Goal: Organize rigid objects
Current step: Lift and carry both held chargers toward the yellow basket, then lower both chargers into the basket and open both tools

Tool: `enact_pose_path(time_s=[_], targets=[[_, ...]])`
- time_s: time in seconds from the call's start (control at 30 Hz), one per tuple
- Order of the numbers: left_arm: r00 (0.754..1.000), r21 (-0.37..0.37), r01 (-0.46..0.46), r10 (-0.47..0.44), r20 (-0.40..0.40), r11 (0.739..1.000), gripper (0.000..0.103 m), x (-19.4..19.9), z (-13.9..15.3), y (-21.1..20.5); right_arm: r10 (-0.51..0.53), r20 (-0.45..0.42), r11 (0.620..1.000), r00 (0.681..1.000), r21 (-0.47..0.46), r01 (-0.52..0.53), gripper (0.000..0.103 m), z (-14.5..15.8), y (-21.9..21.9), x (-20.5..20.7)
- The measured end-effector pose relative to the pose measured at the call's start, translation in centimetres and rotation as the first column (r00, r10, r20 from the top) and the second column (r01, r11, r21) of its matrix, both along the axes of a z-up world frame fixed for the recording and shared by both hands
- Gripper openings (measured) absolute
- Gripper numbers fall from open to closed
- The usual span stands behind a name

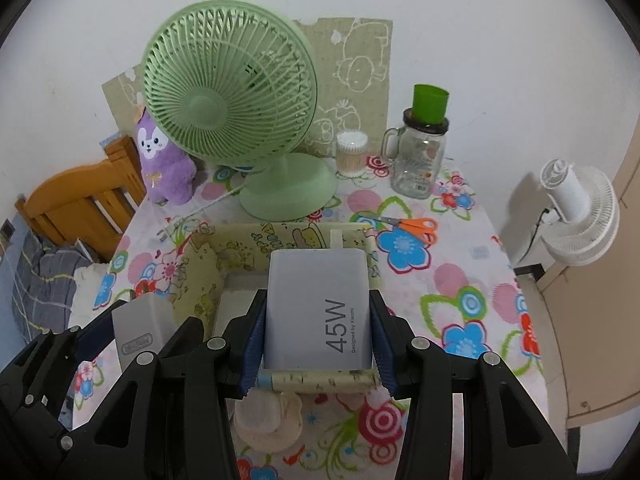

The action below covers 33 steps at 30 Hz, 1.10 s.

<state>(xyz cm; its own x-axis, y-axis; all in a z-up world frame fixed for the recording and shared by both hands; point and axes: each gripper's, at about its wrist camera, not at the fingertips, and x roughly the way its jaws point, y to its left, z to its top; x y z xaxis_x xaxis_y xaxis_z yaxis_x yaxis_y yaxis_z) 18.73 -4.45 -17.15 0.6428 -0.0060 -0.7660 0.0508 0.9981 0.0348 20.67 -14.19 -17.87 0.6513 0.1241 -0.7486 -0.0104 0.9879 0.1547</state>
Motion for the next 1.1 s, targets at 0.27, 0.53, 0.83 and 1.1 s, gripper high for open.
enact_pose_path(time_s=[0.27, 0.53, 0.83, 1.1], targets=[[1.000, -0.020, 0.008, -0.008, -0.025, 1.000, 0.057, 2.7, -2.8, 0.1, 0.065, -0.018, 0.998, 0.998, 0.000, -0.065, 0.050, -2.7, 0.9, 3.2], [0.998, -0.030, -0.017, 0.015, -0.062, 0.999, 0.057, 3.9, -5.1, 0.6, 0.123, -0.055, 0.992, 0.991, 0.033, -0.122, 0.050, -5.3, 1.7, 5.0], [0.995, -0.043, -0.013, 0.009, -0.097, 0.999, 0.057, 5.0, -6.6, -0.2, 0.156, -0.086, 0.986, 0.984, 0.069, -0.151, 0.060, -7.6, 1.8, 7.3], [0.996, -0.073, 0.014, -0.021, -0.090, 0.997, 0.057, 5.1, -6.3, -1.0, 0.134, -0.070, 0.991, 0.988, 0.035, -0.132, 0.081, -7.0, 0.8, 7.0]])
